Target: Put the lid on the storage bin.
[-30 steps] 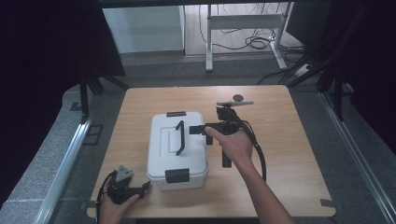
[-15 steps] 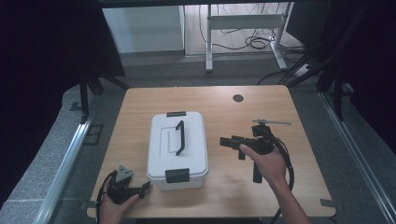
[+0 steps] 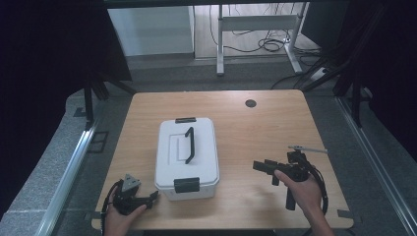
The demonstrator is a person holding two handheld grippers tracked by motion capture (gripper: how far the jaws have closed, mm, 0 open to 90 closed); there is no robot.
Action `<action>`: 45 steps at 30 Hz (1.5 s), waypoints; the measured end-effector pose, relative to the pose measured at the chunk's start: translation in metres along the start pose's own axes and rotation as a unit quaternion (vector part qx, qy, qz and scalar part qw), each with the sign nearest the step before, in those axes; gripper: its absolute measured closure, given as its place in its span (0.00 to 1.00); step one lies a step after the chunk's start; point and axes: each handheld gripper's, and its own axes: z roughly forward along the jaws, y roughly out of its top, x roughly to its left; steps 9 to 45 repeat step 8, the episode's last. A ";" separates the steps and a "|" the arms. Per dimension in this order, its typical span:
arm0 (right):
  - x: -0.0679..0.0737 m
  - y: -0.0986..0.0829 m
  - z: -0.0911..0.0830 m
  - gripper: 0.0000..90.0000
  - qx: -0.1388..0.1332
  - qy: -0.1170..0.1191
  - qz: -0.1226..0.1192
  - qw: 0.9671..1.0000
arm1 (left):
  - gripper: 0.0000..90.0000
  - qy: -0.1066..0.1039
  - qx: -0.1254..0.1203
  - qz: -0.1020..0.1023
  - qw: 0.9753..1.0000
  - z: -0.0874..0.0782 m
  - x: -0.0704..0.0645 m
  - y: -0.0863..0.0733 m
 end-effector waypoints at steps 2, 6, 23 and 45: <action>-0.004 -0.001 -0.002 0.34 0.000 0.002 0.006 1.000 | 0.14 0.000 0.000 0.000 1.000 0.000 0.000 0.000; -0.005 -0.002 -0.003 0.34 -0.002 0.004 0.008 1.000 | 0.14 0.000 0.000 0.000 1.000 0.000 0.000 0.000; -0.006 -0.002 -0.003 0.34 -0.002 0.005 0.011 1.000 | 0.14 0.000 0.000 0.000 1.000 0.000 0.000 0.000; -0.006 -0.002 -0.003 0.34 -0.002 0.005 0.011 1.000 | 0.14 0.000 0.000 0.000 1.000 0.000 0.000 0.000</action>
